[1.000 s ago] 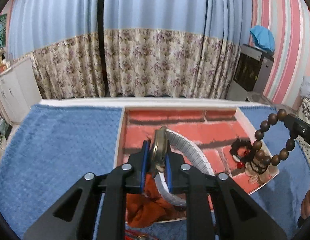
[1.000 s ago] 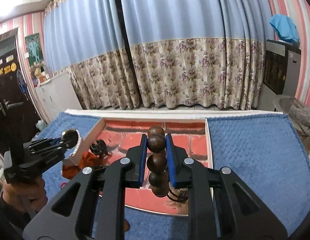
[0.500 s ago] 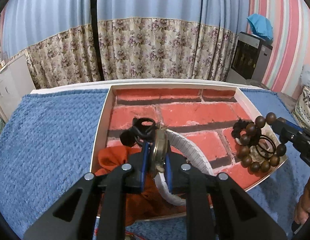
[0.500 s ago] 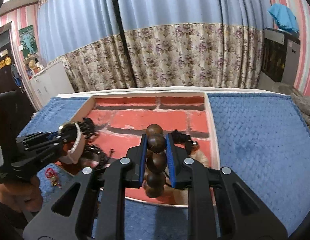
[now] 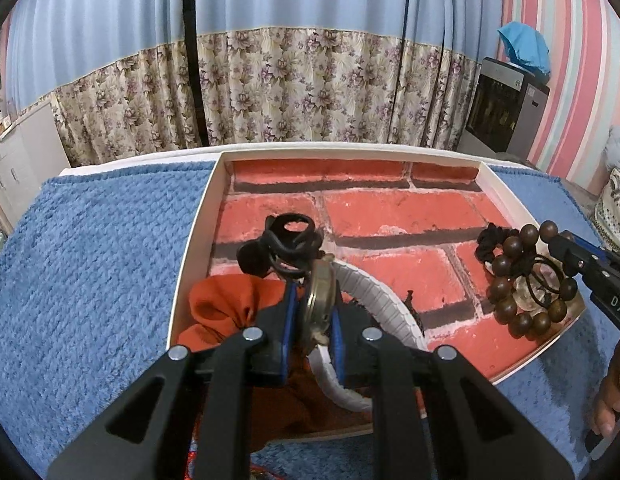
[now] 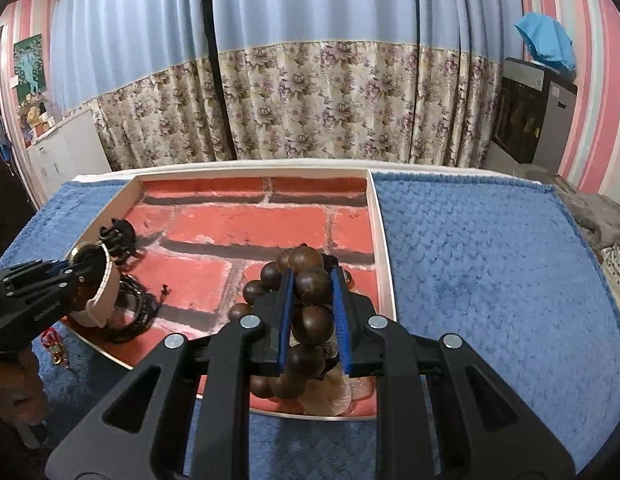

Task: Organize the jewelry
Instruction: 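Carry the watch into the tray with the left tool while the right tool carries the bead bracelet, then open the left tool to drop the watch while the right tool drops the bead bracelet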

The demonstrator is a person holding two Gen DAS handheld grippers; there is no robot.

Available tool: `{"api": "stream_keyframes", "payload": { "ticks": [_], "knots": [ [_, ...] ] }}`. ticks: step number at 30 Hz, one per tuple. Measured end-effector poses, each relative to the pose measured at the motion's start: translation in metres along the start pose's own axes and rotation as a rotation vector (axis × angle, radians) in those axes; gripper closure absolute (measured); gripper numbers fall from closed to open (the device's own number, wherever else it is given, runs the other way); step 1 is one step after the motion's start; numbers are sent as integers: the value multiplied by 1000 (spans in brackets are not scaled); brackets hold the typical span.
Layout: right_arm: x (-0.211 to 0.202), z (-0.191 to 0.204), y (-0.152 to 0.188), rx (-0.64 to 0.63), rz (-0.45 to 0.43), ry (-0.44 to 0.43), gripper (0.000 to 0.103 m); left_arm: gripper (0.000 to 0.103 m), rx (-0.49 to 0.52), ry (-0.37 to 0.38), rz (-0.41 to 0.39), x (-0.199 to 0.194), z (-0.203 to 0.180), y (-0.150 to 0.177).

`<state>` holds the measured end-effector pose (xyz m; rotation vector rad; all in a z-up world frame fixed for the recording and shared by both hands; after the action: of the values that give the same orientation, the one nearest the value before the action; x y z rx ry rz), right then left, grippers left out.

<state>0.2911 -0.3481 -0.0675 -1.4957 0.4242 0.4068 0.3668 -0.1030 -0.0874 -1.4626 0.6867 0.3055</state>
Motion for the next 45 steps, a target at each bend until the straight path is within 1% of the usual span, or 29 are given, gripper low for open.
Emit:
{"api": "stream_keyframes", "payload": {
  "ticks": [4,16,20,21,22,23,24,25,26,31,33,35,40,42,44,45],
  "knots": [
    [4,-3,3,-6,7,17,84,85,-5,8,-1,1,-1,1],
    [17,-5,12,-32,46,46,83,84,7,-2,-4,6,-1,5],
    [16,-7,11,-17,43,35,82,84,14,-3,-6,7,1,5],
    [16,-8,10,-16,42,36,82,83,13,-3,-9,6,0,5],
    [16,-8,10,-14,42,35,82,79,14,-3,-13,6,0,5],
    [17,-9,10,-12,42,34,82,73,17,-6,-13,6,-1,4],
    [17,-9,10,-10,43,33,82,70,18,-6,-17,4,-1,3],
    [16,-9,10,-8,42,30,82,64,18,-10,-24,3,-1,1],
    [15,-9,9,-8,41,28,81,61,17,-14,-36,1,-1,-1],
    [8,-8,4,8,19,7,71,61,15,5,-57,-7,-3,-8],
    [3,-8,0,12,-6,8,69,61,16,6,-68,-13,-4,-13],
    [-4,-10,-6,24,-37,15,63,61,13,9,-86,-22,-4,-18],
    [-21,-16,-21,45,-92,25,60,59,-10,-13,-132,-43,7,-35],
    [-28,-17,-26,46,-106,22,57,57,-27,-35,-148,-52,15,-44],
    [-34,-14,-31,44,-112,7,51,48,-38,-65,-176,-62,25,-53],
    [-38,-12,-34,42,-122,2,50,46,-42,-79,-188,-67,30,-57]
  ]
}}
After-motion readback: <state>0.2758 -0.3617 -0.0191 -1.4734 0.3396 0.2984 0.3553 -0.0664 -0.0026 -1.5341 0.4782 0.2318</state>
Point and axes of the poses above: each gripper's, at about its wrist camera, not at the fingertips, and x roughly the way its jaws point, z to its left, y to its underside, the point moved 5 cm from there along x, roughly the way its jaws point, and after that the axes turned 7 degrees about -z, right-handed, at the moved point
